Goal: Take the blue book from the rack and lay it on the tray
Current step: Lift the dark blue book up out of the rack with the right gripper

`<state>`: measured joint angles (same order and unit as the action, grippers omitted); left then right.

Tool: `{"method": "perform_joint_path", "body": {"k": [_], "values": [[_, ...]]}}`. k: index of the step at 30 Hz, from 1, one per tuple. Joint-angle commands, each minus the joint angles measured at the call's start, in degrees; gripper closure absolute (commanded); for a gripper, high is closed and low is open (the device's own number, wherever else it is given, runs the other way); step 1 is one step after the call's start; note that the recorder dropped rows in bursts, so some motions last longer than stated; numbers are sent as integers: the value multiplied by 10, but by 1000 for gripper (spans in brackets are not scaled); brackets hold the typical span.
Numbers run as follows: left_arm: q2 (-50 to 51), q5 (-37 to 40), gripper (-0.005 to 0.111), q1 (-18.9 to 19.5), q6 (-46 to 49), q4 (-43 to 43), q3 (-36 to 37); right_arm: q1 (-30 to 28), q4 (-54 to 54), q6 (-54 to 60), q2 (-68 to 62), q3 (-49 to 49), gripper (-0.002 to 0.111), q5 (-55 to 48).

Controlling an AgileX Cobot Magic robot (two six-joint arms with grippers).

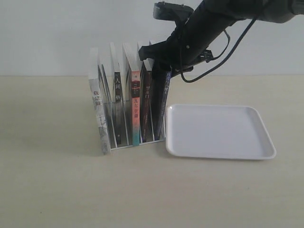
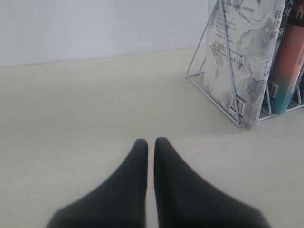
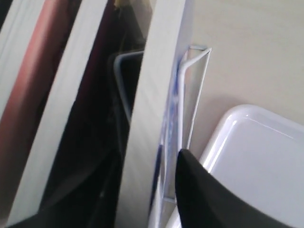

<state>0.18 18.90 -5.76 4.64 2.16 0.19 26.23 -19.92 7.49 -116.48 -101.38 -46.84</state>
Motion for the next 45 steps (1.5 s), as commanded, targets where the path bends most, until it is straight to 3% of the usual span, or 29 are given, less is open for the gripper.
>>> {"method": "perform_joint_path", "body": {"k": [1, 3, 16, 31, 38, 45], "values": [[-2, -9, 102, 0, -4, -1, -2, -1, 7, 1, -1, -18, 89, 2], [-2, -9, 102, 0, -4, -1, -2, 2, 10, 1, -1, -32, 109, -2], [-2, -9, 102, 0, -4, -1, -2, 47, 120, -75, 12, -152, 108, -70], [-2, -9, 102, 0, -4, -1, -2, 48, 152, -75, 101, -153, 108, -135], [-2, -9, 102, 0, -4, -1, -2, 47, 220, -69, 184, -153, 108, -229], [-2, -9, 102, 0, -4, -1, -2, 47, 242, -67, 224, -153, 108, -231]]}}
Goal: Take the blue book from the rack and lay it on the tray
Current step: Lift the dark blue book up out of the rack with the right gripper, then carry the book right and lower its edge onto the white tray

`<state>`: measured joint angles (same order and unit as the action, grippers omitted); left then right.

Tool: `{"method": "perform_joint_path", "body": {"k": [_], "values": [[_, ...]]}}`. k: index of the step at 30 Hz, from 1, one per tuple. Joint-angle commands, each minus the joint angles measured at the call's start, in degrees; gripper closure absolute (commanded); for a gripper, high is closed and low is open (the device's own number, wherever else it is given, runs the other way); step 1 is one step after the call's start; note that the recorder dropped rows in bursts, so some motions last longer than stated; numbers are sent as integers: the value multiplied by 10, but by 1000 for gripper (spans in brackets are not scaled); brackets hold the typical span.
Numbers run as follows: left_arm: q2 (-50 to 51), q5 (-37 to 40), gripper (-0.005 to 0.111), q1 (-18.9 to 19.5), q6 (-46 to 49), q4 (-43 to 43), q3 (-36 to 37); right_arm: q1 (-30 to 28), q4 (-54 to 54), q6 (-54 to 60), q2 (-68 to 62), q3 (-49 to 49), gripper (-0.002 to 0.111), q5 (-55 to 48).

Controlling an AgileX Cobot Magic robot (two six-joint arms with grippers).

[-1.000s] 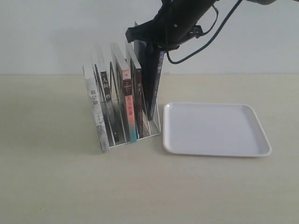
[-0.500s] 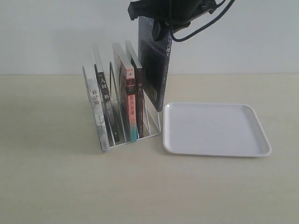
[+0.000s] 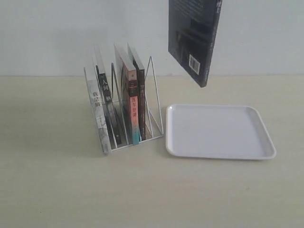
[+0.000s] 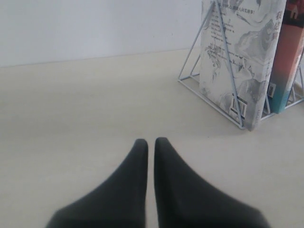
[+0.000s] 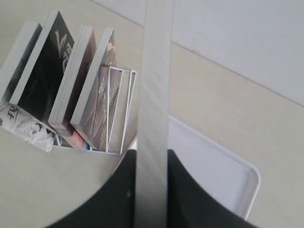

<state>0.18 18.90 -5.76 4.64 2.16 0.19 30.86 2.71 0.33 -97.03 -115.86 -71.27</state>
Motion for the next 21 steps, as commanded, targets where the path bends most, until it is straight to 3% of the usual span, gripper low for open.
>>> {"method": "perform_joint_path", "body": {"k": [1, 7, 12, 21], "values": [[-2, -9, 102, 0, -4, -1, -2, 0, 23, 5, 34, -8, 108, 13], [-2, -9, 102, 0, -4, -1, -2, 0, 30, 5, 56, 18, 108, 13], [-2, -9, 102, 0, -4, -1, -2, 0, 53, -3, 91, 133, 108, 13], [-2, -9, 102, 0, -4, -1, -2, -1, 82, -100, 186, 397, 108, 257]]}}
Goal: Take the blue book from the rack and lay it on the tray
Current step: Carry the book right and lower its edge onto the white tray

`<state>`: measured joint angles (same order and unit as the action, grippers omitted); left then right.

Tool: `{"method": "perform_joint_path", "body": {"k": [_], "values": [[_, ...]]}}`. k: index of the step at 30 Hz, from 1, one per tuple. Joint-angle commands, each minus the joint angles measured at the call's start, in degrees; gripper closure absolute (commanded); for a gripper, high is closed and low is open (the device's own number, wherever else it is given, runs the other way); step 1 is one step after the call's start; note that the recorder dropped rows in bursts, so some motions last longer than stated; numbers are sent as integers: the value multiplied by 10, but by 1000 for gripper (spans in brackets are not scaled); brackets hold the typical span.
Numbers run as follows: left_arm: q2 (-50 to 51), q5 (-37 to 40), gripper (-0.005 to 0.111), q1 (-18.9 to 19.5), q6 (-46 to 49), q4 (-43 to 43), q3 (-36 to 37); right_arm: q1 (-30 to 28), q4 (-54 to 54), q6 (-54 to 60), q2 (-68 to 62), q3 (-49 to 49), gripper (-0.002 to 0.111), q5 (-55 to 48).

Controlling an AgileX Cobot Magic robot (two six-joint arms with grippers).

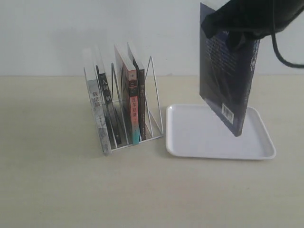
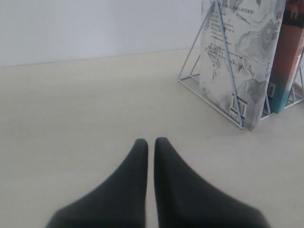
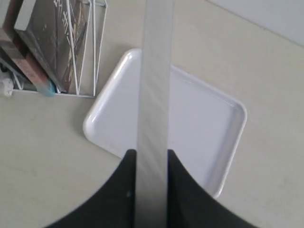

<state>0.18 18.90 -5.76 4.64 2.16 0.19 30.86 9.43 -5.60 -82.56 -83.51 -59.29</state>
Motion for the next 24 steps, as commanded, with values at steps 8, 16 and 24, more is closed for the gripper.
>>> {"method": "perform_joint_path", "body": {"k": [8, 16, 24], "values": [[-2, -9, 102, 0, -4, -1, -2, -1, 52, -89, 32, 102, 108, 189], [-2, -9, 102, 0, -4, -1, -2, -1, 327, -305, 7, 102, 108, 1], [-2, -9, 102, 0, -4, -1, -2, -1, 316, -288, -26, 94, 108, 31]]}}
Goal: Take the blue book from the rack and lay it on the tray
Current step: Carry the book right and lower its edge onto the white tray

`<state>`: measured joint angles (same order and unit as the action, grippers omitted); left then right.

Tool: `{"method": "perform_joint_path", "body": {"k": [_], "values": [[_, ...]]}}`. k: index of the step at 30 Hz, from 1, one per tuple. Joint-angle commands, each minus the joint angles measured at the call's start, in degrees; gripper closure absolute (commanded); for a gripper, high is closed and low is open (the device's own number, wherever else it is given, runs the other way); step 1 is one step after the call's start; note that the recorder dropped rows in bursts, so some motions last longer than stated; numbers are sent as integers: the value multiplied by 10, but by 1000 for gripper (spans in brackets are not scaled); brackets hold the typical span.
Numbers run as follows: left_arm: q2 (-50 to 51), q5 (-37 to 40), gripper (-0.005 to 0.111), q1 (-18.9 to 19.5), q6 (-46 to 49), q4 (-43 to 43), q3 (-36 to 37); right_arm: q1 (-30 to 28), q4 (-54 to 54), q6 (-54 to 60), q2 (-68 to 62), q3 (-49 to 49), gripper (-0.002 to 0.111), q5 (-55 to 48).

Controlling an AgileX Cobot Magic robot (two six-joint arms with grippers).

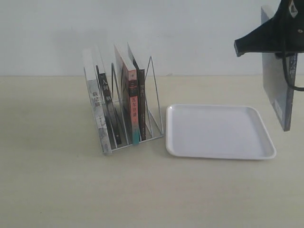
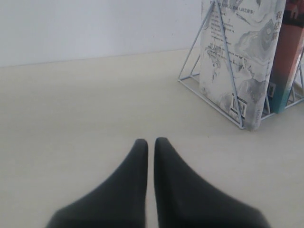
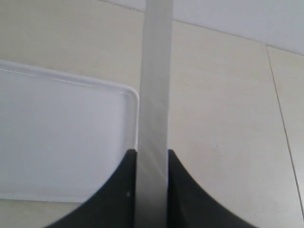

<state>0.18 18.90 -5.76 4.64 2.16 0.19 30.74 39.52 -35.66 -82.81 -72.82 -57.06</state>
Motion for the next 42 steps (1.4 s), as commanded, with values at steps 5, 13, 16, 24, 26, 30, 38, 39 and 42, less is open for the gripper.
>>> {"method": "perform_joint_path", "body": {"k": [5, 13, 16, 24, 26, 30, 38, 39, 42], "values": [[-2, -9, 102, 0, -4, -1, -2, 1, 14, 67, -104, -80, 108, -45], [-2, -9, 102, 0, -4, -1, -2, 1, -16, 139, -224, -222, 108, -125], [-2, -9, 102, 0, -4, -1, -2, 1, -16, 143, -252, -234, 108, -124], [-2, -9, 102, 0, -4, -1, -2, 1, -22, 135, -295, -234, 108, -94], [-2, -9, 102, 0, -4, -1, -2, 1, -24, 133, -297, -234, 108, -87], [-2, -9, 102, 0, -4, -1, -2, 1, -37, 133, -299, -234, 108, -80], [-2, -9, 102, 0, -4, -1, -2, 1, -39, 121, -302, -231, 108, -77], [-2, -9, 102, 0, -4, -1, -2, 1, -39, 120, -305, -231, 108, -78], [-2, -9, 102, 0, -4, -1, -2, 1, -52, 120, -322, -231, 108, -82]]}}
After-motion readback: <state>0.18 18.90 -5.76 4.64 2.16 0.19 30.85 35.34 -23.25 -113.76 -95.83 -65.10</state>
